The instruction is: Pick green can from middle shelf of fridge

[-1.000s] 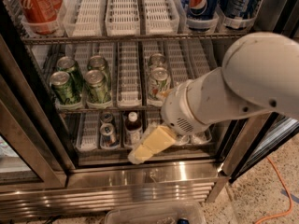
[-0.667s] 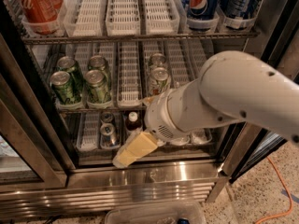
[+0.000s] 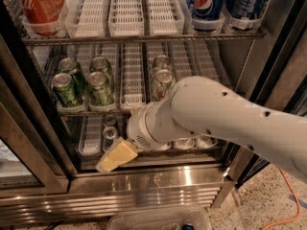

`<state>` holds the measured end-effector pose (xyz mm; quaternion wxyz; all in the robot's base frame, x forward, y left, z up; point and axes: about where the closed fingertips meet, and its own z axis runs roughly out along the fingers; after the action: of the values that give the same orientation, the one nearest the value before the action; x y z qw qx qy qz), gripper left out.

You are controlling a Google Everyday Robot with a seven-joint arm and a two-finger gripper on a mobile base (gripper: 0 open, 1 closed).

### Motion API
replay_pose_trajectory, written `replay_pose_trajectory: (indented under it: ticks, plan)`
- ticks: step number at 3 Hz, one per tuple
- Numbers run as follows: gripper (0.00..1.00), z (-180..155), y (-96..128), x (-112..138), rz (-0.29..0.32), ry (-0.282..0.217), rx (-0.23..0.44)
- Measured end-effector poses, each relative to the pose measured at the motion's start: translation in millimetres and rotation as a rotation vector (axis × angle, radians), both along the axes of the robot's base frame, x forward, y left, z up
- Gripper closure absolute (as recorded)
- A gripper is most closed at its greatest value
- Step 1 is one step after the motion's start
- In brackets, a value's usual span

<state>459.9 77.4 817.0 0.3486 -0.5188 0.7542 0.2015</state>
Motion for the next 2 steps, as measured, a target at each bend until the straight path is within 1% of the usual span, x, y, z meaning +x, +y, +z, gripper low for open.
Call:
replay_pose_trajectory:
  ticks: [1, 2]
  plan:
    - [0.0, -5.7, 8.7, 11.3, -0.068, -0.063, -0.034]
    - [0.0, 4.0, 4.6, 20.2, -0.14, -0.136, -0.067]
